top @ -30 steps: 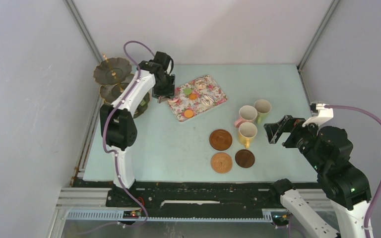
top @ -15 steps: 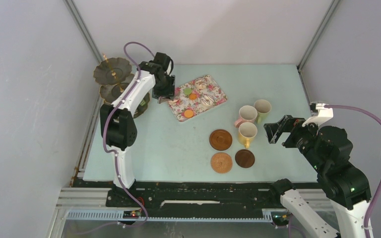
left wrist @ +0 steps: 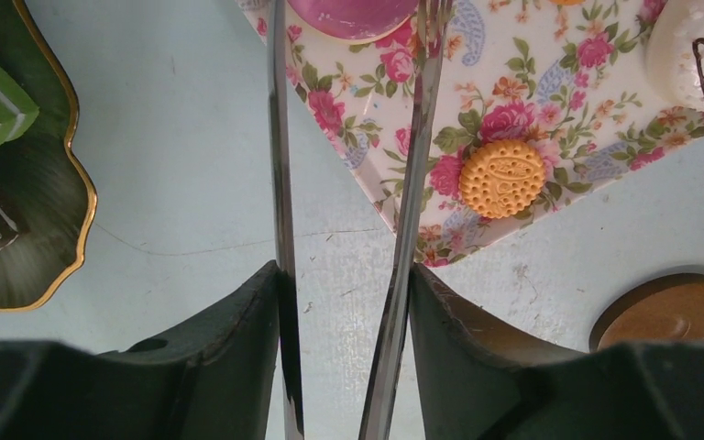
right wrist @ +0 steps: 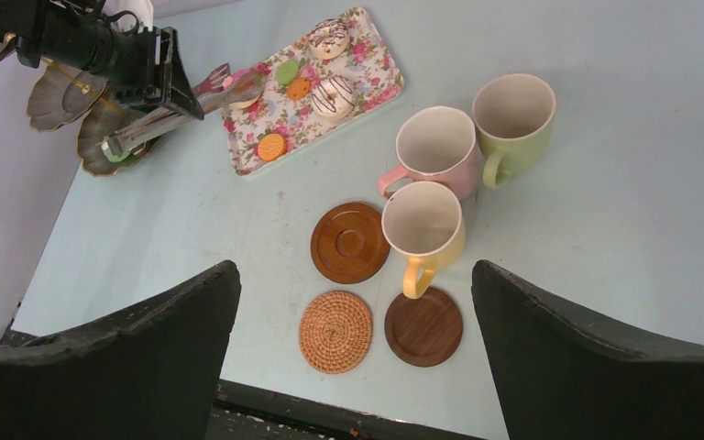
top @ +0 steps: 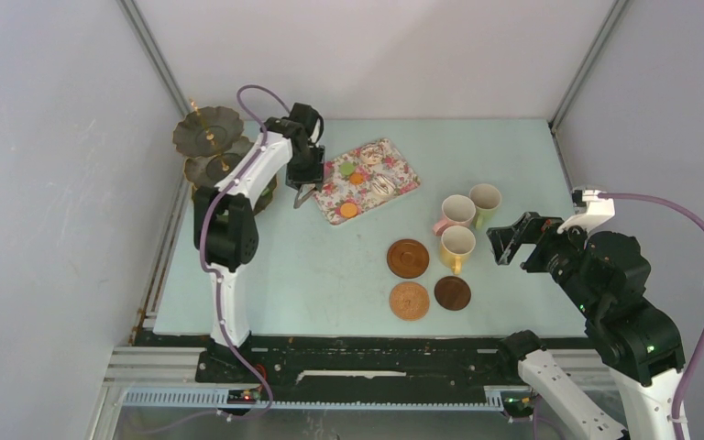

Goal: Serve the afternoon tea

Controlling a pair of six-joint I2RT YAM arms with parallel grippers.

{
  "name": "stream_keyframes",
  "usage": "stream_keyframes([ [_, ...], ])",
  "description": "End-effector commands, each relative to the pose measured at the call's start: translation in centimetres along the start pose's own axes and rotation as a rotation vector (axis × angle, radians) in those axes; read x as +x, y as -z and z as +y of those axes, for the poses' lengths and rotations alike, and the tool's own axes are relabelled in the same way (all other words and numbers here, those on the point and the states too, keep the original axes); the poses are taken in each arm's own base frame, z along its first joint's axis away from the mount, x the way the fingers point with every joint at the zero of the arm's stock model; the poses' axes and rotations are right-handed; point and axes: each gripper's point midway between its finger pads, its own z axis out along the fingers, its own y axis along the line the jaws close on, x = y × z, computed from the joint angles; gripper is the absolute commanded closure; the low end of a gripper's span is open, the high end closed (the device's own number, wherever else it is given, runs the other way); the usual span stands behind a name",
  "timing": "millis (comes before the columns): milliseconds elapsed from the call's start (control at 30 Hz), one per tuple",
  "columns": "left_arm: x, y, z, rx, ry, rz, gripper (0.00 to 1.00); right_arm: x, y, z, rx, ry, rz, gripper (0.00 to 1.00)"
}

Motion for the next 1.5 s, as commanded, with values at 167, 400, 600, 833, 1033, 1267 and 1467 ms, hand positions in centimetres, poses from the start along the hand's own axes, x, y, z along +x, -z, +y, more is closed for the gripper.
stream_keyframes([
  [167,-3.3,4.7,-0.2,0.021,0.003,-0.149,0.57,-0.7,-0.5,0.1,0.001,-0.005,-0.023,0.00],
  [400,-3.9,8.9,-0.7,0.053,0.019,-0.228,0.63,-0.7,-0.5,0.2,-0.004,-0.005,-0.019,0.00],
  [600,-2.9,13.5,-0.8,0.072,0.023,-0.279,0.65,-0.8,-0.4,0.5,-0.019,-0.004,-0.025,0.00],
  [833,0.3,19.6,0.6,0.079,0.042,-0.356,0.66,-0.7,-0.3,0.8,-0.039,-0.006,-0.019,0.00],
  [1033,3.3,23.0,2.9,0.017,0.093,-0.388,0.66,-0.6,-0.2,1.1,-0.055,-0.006,-0.017,0.00],
  [1267,6.4,23.6,5.7,-0.050,0.288,-0.476,0.66,-0.8,-0.1,1.4,-0.072,-0.004,-0.022,0.00],
  [1467,7.7,23.4,8.5,-0.145,0.362,-0.519,0.67,-0.7,-0.1,1.5,-0.078,0.004,-0.020,0.00],
])
